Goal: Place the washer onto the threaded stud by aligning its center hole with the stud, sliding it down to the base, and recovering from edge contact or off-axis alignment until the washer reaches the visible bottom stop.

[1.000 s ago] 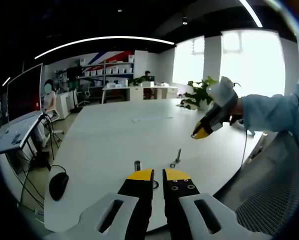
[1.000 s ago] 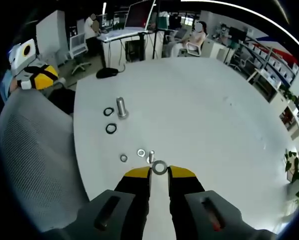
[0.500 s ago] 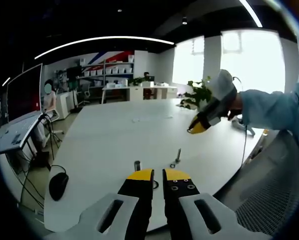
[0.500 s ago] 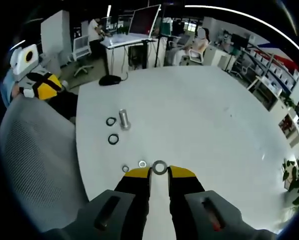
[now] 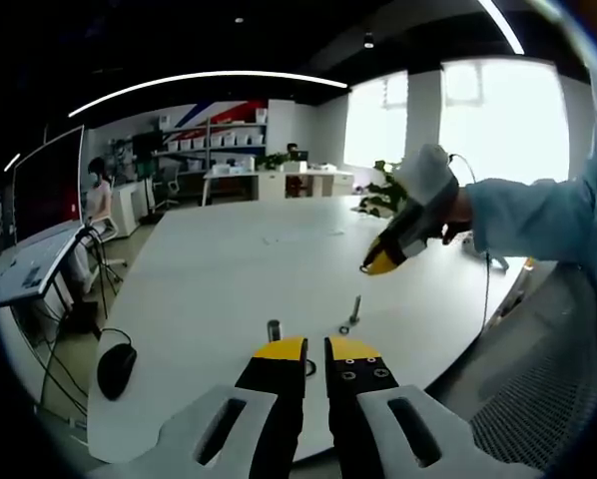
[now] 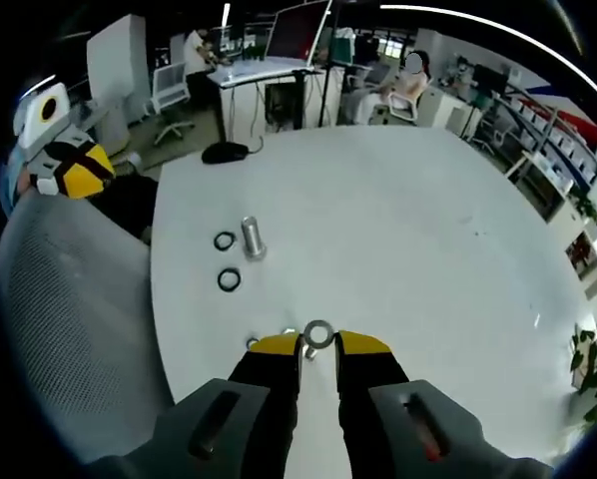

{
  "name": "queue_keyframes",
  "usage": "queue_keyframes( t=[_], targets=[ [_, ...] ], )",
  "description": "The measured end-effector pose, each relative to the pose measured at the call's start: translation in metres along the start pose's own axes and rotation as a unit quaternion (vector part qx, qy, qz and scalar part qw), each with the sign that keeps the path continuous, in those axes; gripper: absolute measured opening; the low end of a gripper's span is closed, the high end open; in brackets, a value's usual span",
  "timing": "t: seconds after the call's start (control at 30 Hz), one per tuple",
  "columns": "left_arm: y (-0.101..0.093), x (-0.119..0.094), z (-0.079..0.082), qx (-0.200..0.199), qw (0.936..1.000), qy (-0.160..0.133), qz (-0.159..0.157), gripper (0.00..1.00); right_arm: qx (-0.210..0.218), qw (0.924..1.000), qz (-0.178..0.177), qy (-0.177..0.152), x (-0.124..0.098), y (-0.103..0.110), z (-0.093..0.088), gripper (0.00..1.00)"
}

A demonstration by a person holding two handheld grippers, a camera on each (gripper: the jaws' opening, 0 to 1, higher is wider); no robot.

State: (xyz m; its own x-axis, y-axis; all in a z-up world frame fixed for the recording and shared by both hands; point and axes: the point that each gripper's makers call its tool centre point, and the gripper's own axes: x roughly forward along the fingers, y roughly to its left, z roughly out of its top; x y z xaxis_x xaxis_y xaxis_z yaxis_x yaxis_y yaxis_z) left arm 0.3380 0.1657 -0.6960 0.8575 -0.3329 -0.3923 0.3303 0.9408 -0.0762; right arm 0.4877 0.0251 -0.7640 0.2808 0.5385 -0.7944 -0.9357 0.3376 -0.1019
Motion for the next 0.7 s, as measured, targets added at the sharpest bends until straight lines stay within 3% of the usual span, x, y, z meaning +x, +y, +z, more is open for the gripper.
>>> queue_keyframes(
  t=[0.7],
  targets=[
    [0.001,0.000,-0.001,-0.002,1.0000,0.003,0.002,0.04,0.011,0.9991,0.023,0.033,0.030,0.006,-0.022,0.15]
  ],
)
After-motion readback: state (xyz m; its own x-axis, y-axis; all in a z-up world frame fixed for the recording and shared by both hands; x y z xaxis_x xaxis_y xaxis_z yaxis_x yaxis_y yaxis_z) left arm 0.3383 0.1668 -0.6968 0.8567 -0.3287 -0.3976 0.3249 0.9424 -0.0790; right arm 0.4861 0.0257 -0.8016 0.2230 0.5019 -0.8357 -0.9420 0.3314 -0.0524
